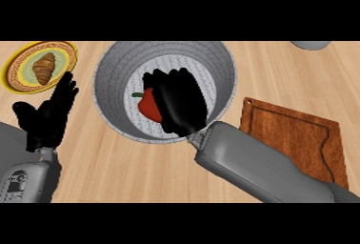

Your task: Pick the bell pepper from the cutting board and place it in the basket

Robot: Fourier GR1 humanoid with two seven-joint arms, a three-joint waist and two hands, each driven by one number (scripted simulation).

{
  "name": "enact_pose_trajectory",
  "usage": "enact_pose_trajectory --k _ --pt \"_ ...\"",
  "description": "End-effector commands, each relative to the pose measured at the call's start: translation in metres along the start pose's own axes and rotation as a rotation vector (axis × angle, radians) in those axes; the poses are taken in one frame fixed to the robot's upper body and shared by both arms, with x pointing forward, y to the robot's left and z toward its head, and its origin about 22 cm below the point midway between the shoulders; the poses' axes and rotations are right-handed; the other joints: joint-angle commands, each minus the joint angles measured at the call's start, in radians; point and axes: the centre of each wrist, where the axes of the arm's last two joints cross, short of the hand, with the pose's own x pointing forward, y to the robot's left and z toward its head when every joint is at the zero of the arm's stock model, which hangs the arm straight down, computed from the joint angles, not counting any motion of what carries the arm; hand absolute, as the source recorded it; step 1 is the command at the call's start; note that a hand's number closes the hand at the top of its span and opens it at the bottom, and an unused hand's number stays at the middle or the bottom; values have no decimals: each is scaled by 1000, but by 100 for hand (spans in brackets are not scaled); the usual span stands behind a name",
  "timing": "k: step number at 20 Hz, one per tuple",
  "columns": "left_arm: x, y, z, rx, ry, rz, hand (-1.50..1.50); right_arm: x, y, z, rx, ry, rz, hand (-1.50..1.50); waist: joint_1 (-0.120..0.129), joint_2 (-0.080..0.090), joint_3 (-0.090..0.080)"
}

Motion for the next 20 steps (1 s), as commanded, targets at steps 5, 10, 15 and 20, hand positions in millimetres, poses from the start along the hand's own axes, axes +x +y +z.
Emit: enact_pose_trajectory --k 5,10,15,20 --pt "7 8 -1 18 29 6 0 14 5 -51 -5 -104 131 150 -28 -5 2" --pt "6 -2 7 18 22 -5 0 -6 17 -63 21 -44 143 150 -28 -5 2" --pt "1 3 -1 33 9 -3 0 -3 12 -75 217 16 231 150 -31 -5 1" --pt "7 12 17 18 -19 -1 0 -33 40 -68 247 44 232 150 -13 -2 2"
